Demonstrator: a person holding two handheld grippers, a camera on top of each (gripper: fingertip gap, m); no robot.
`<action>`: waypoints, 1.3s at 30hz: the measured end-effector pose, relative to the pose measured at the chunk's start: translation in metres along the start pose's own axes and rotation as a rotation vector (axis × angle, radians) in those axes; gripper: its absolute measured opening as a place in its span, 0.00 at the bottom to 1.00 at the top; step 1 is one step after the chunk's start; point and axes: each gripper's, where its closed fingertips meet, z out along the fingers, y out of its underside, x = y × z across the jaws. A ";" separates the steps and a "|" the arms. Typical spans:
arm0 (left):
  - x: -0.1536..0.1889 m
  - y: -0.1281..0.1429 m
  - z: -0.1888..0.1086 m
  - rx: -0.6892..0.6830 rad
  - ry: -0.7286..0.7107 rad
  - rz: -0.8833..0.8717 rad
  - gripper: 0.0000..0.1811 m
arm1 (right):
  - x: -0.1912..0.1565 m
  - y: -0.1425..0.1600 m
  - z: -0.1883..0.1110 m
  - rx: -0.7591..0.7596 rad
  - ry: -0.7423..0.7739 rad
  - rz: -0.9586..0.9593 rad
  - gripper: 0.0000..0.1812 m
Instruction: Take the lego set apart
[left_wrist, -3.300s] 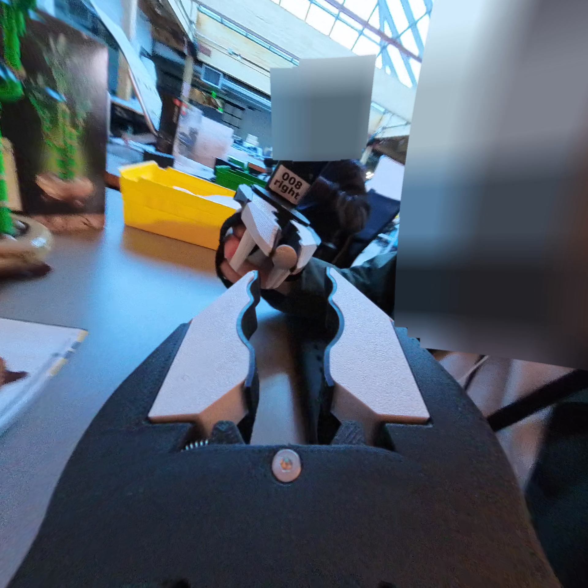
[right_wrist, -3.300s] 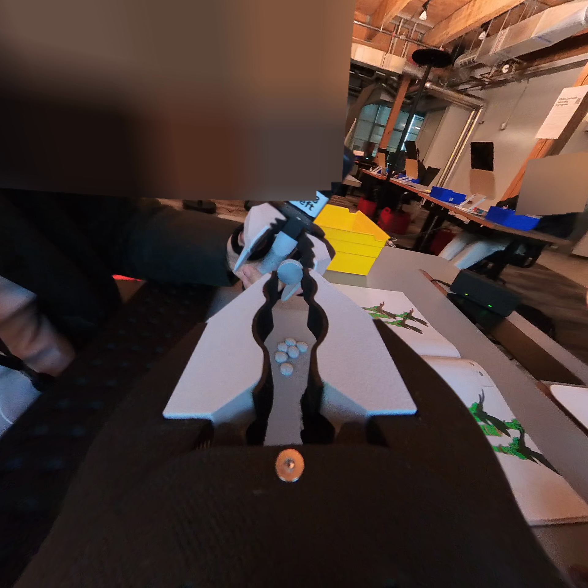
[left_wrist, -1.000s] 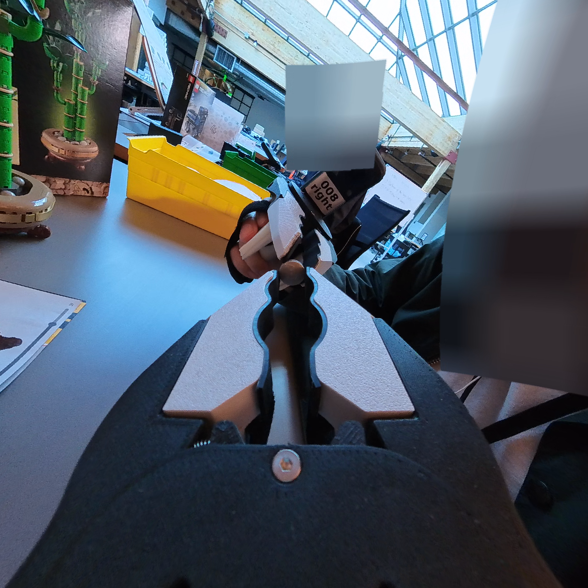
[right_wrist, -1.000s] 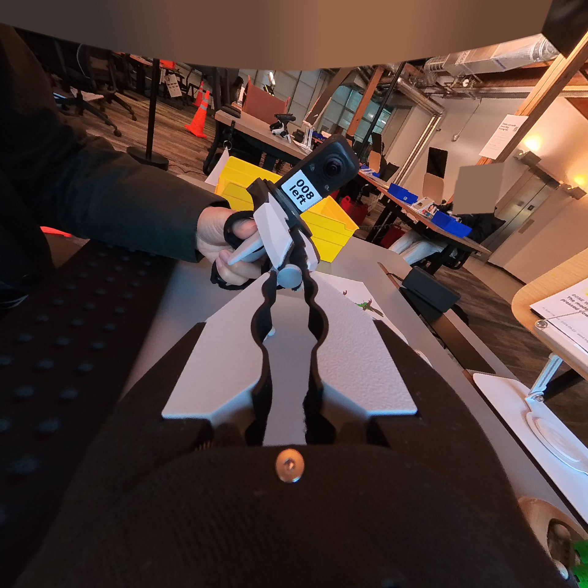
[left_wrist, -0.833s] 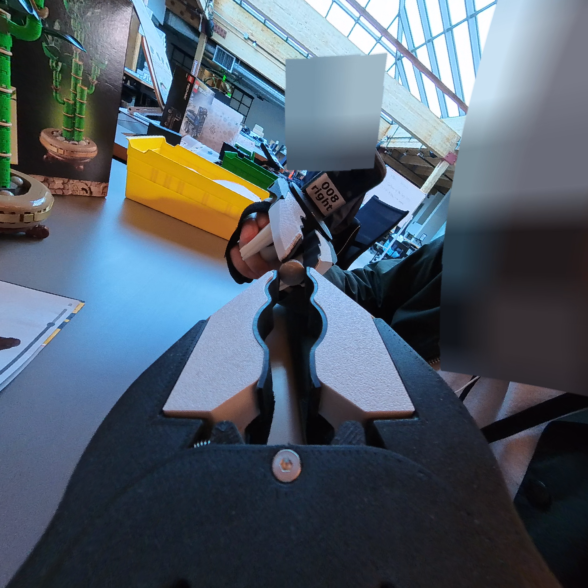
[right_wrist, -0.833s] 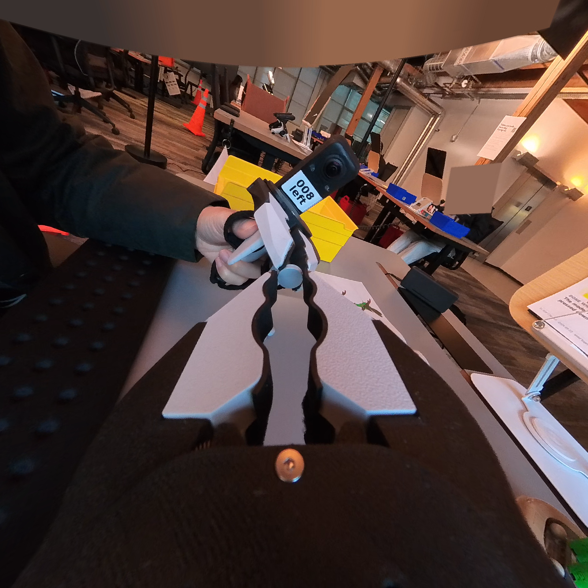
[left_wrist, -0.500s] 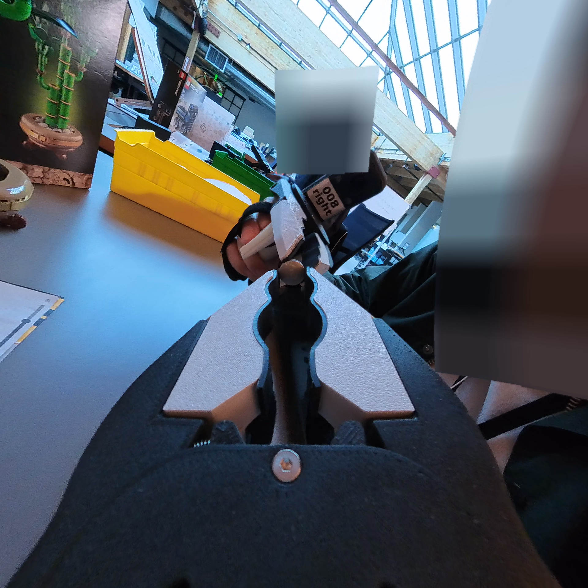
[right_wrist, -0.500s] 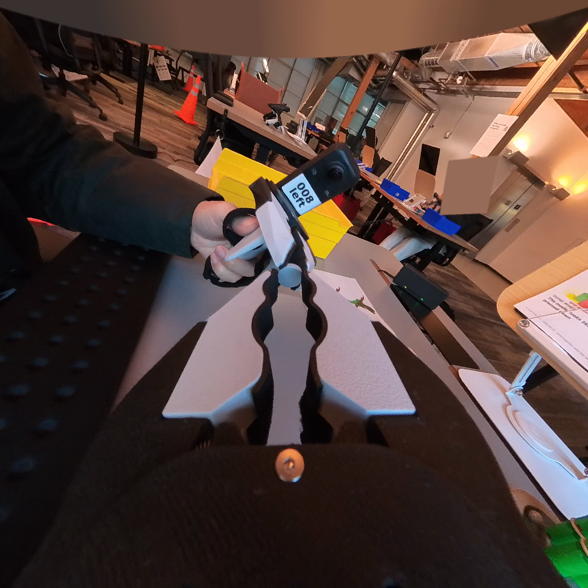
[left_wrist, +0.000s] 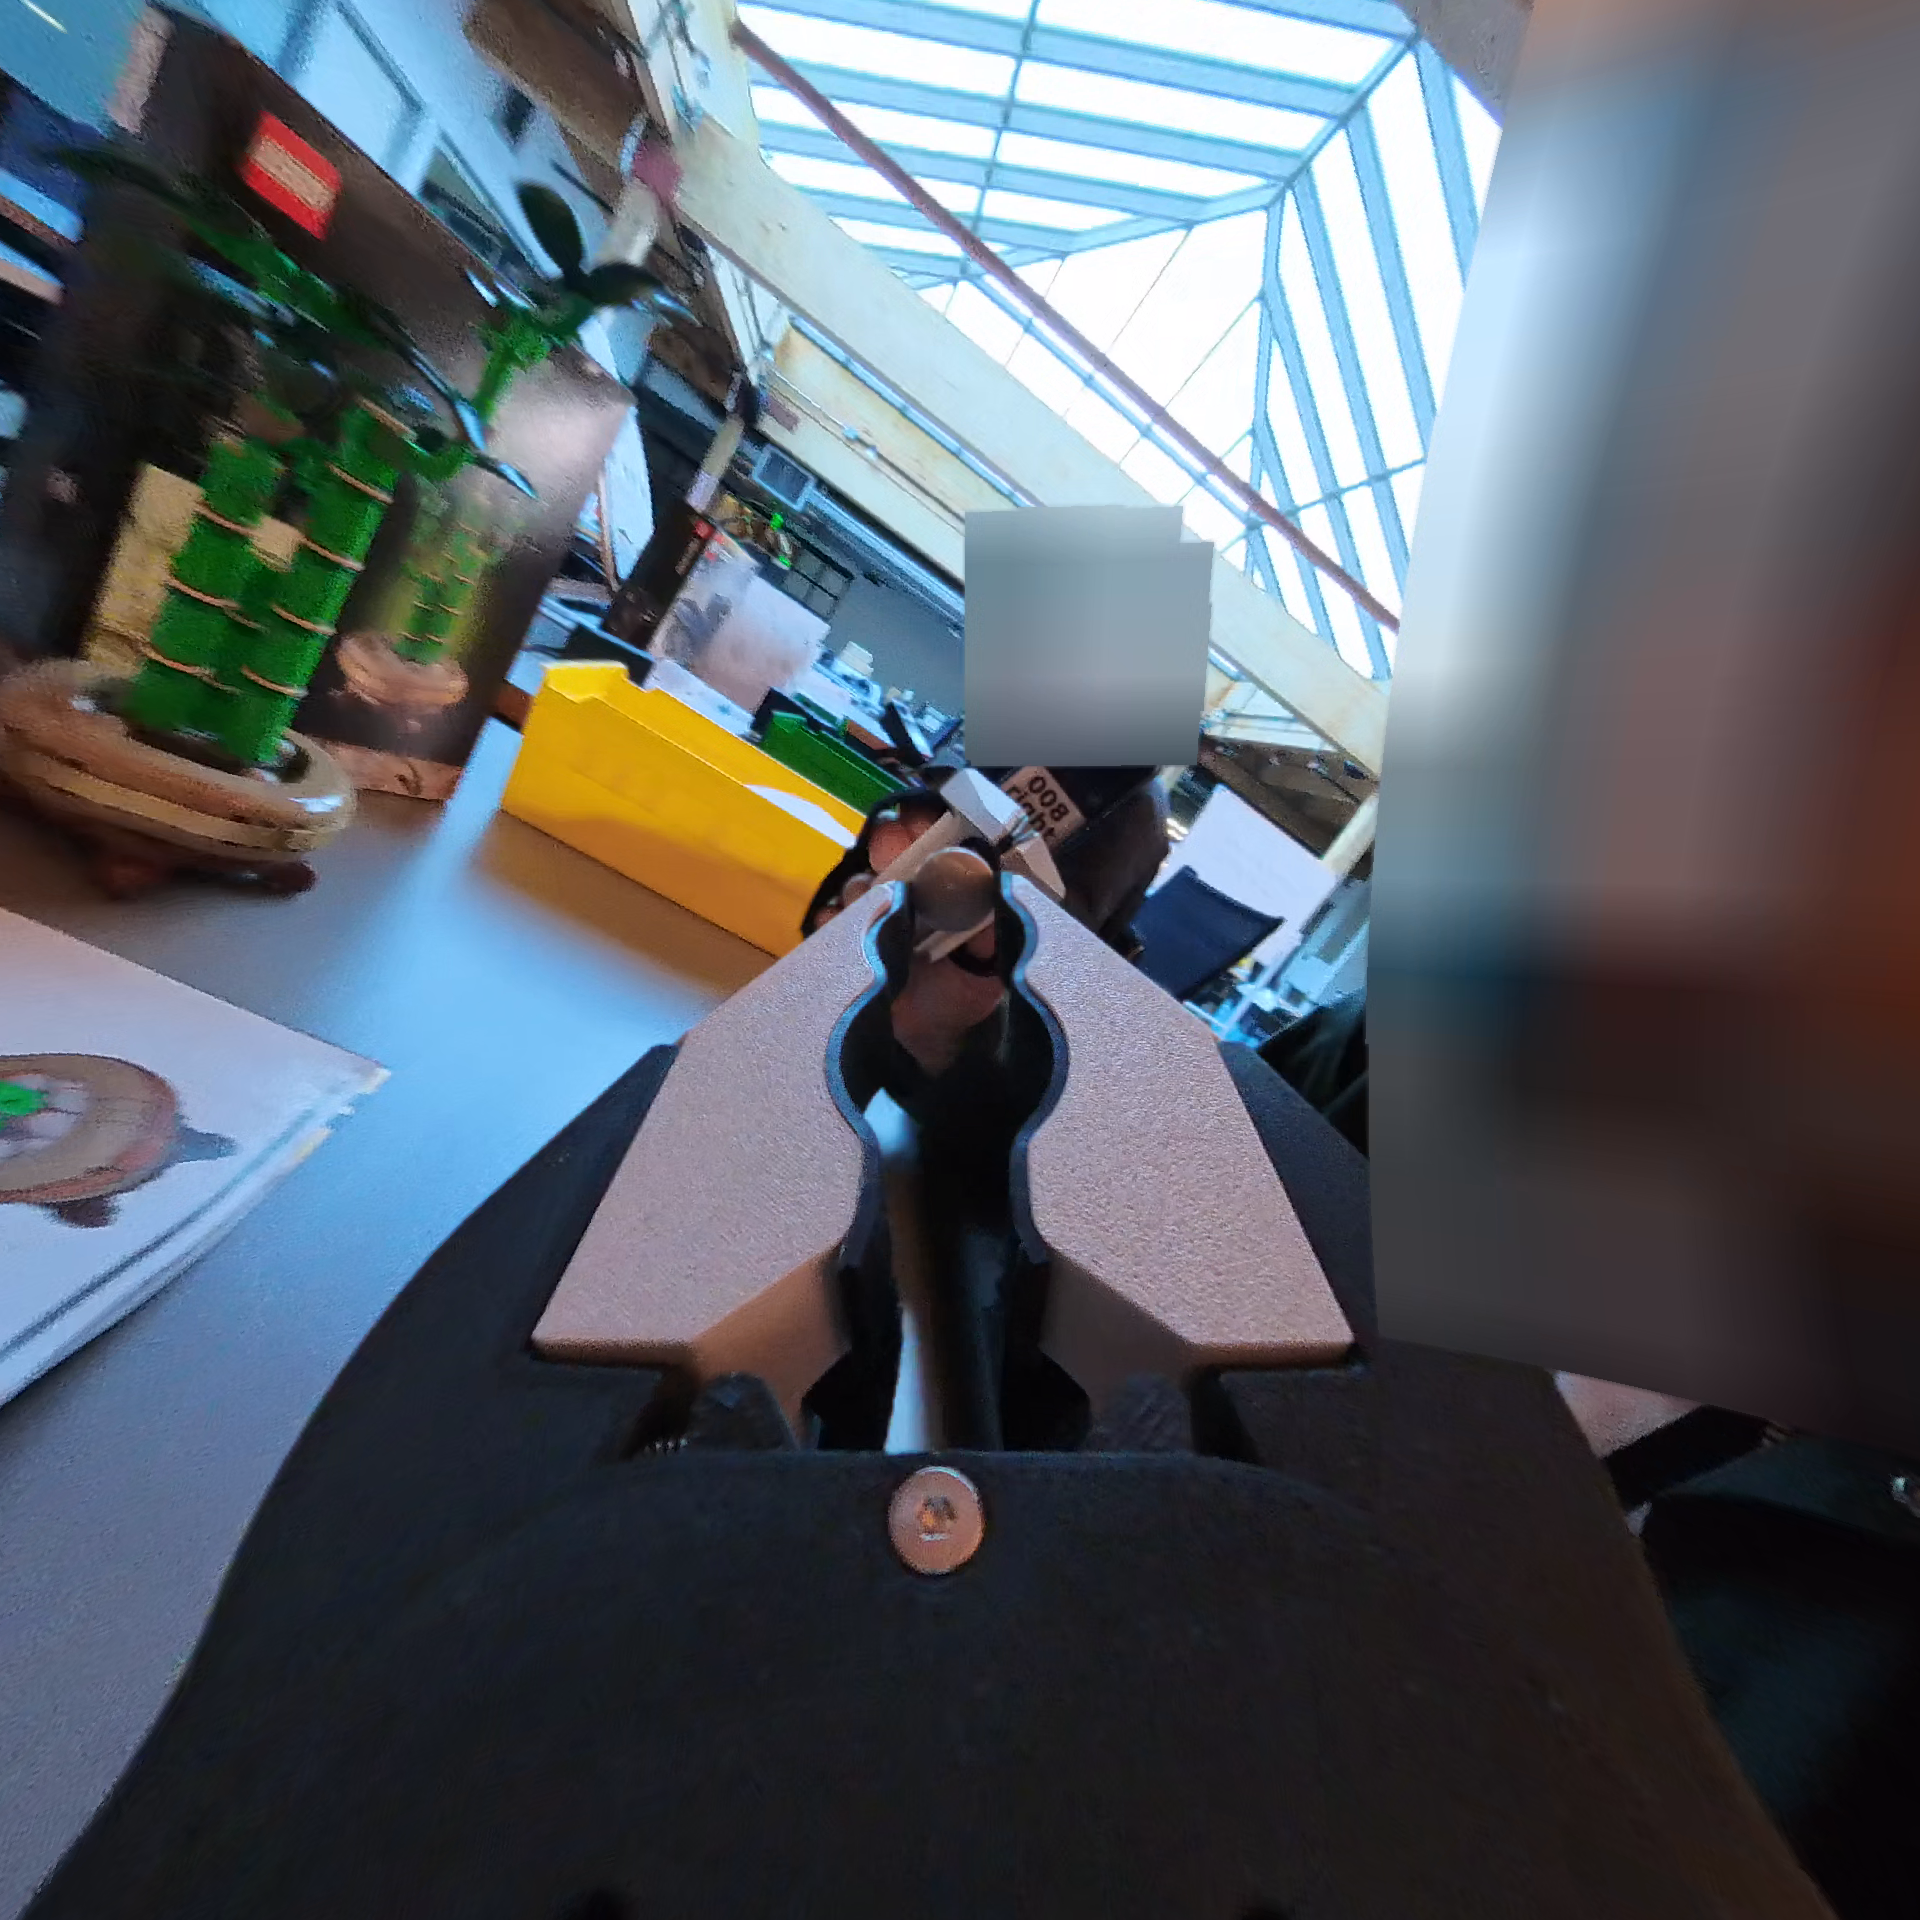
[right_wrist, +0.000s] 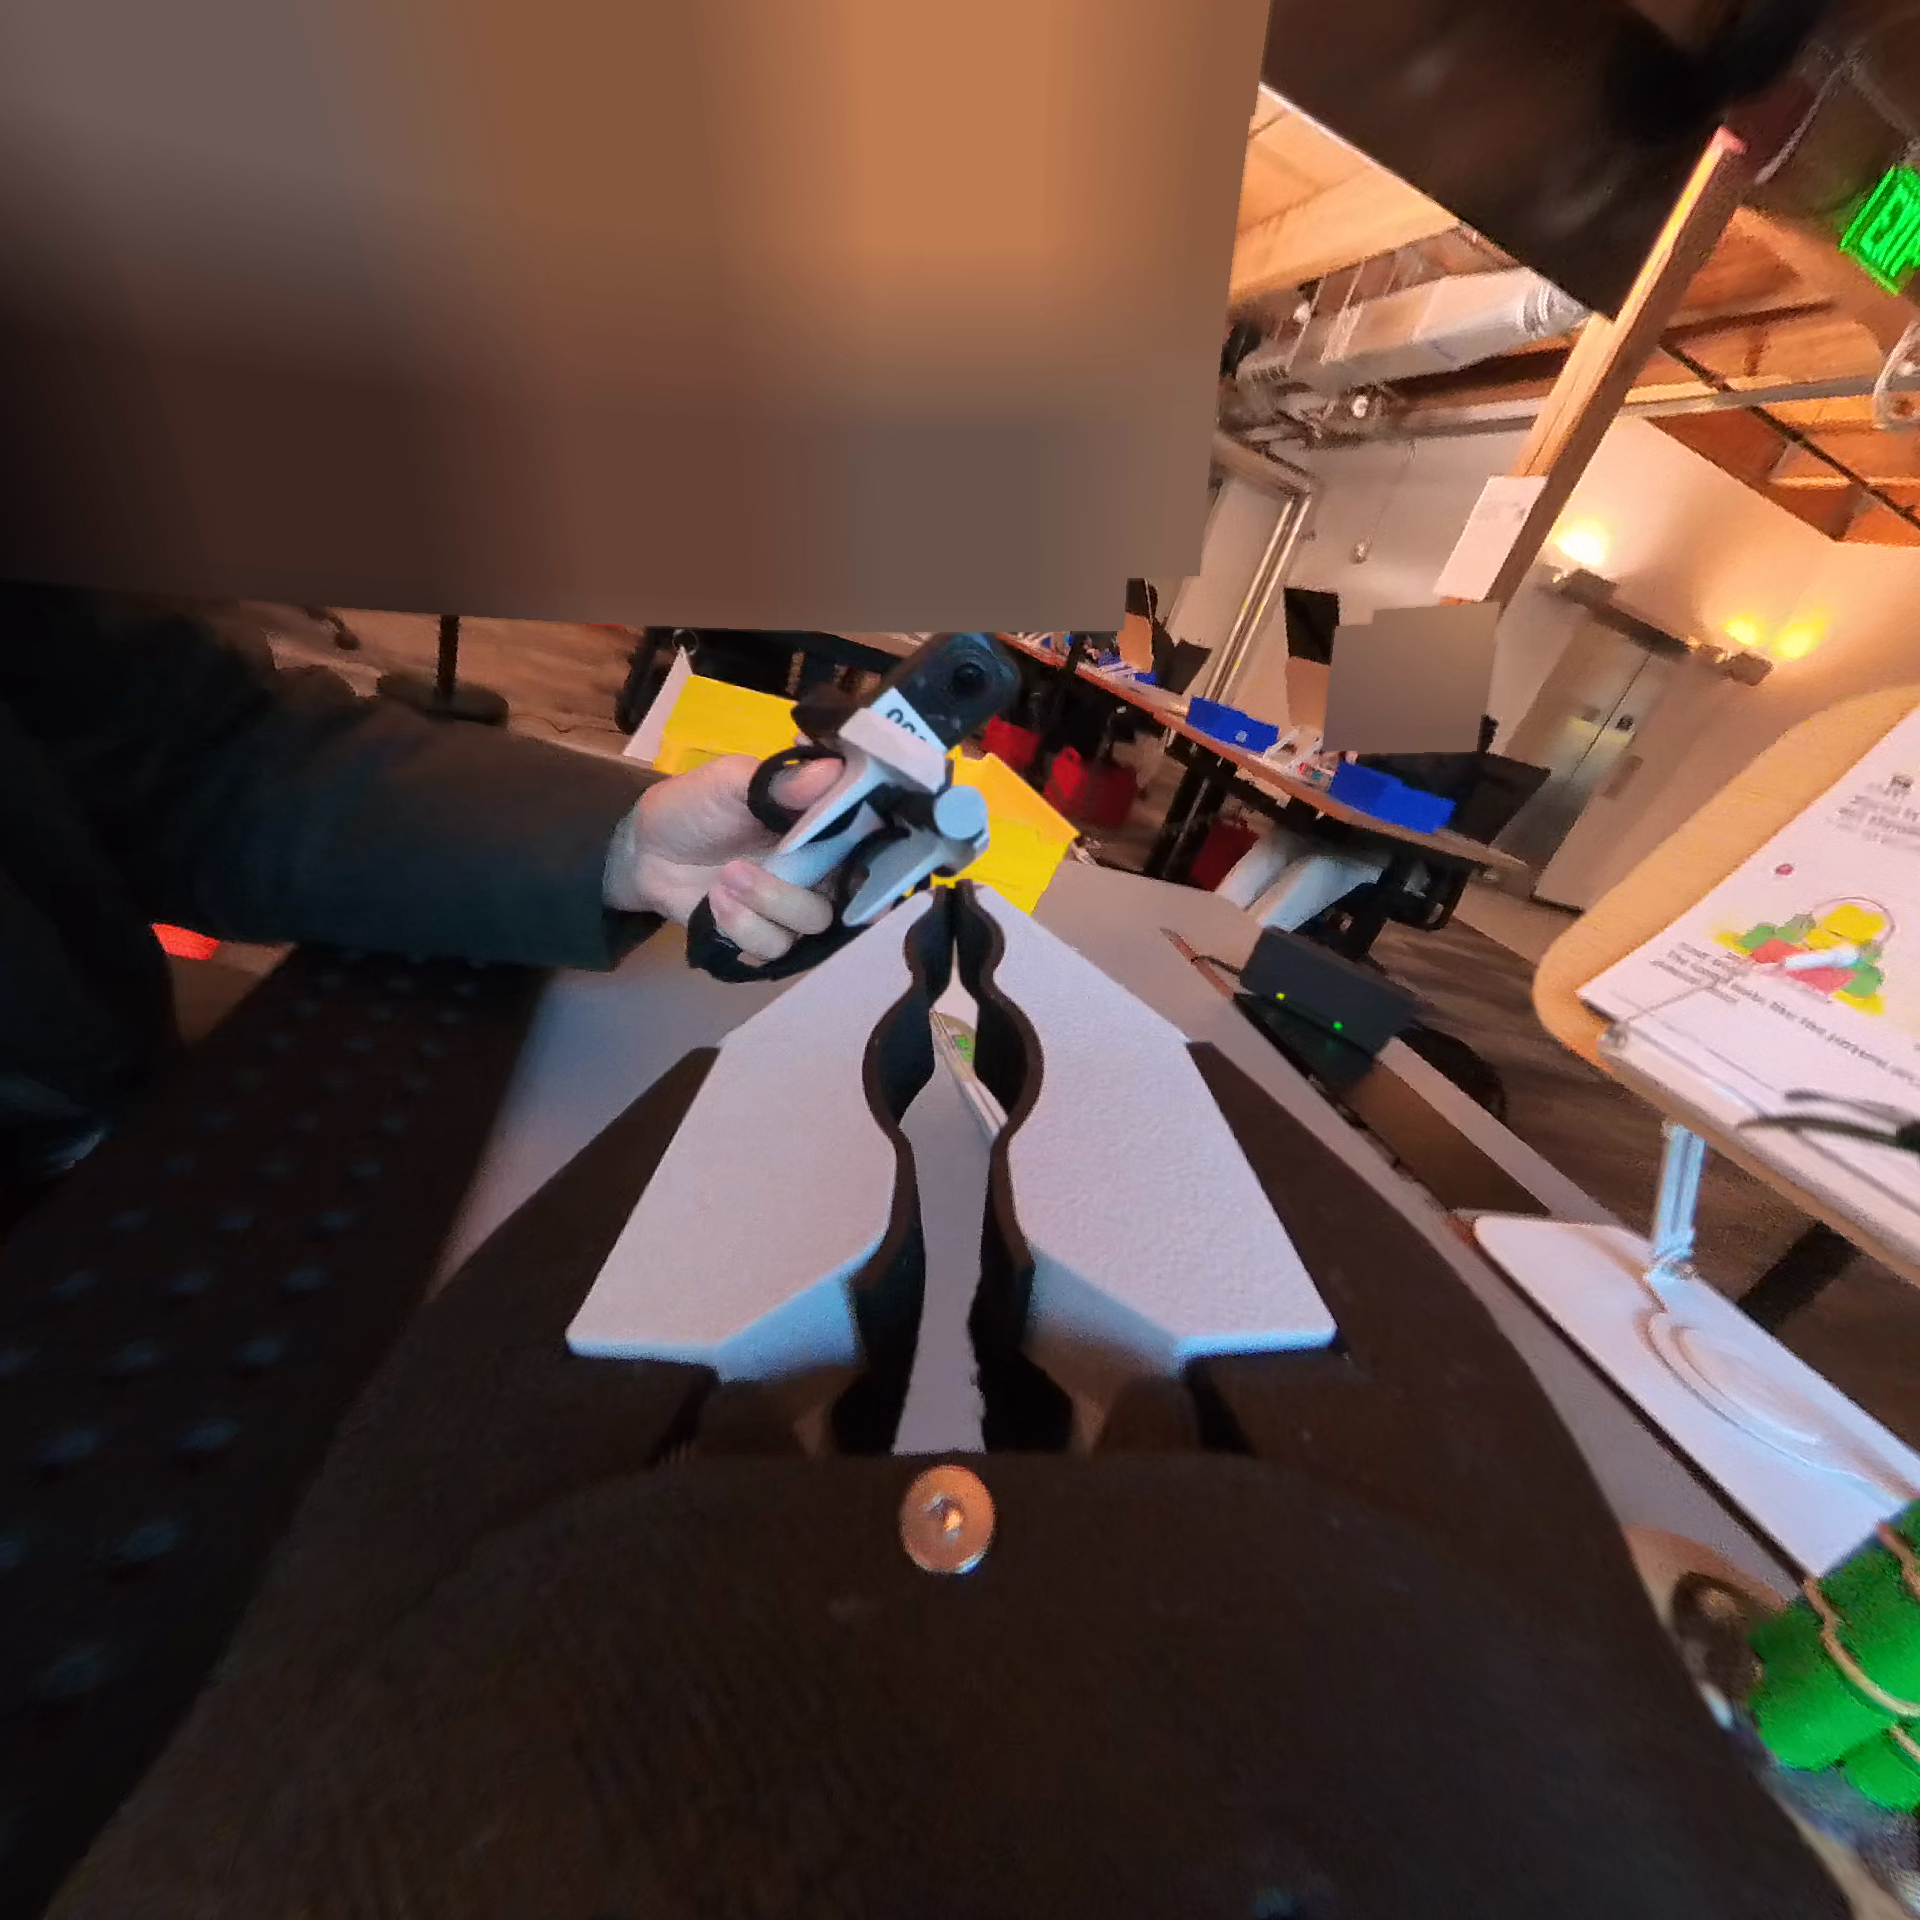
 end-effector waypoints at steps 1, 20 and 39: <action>-0.002 0.000 -0.002 -0.007 -0.009 0.005 0.07 | 0.000 0.002 0.001 -0.001 -0.004 0.013 0.00; 0.001 0.050 0.036 -0.148 0.079 -0.188 0.07 | -0.023 0.036 0.031 -0.191 0.008 -0.176 0.11; 0.000 0.053 0.038 -0.153 0.078 -0.199 0.07 | -0.022 0.041 0.032 -0.212 0.025 -0.184 0.08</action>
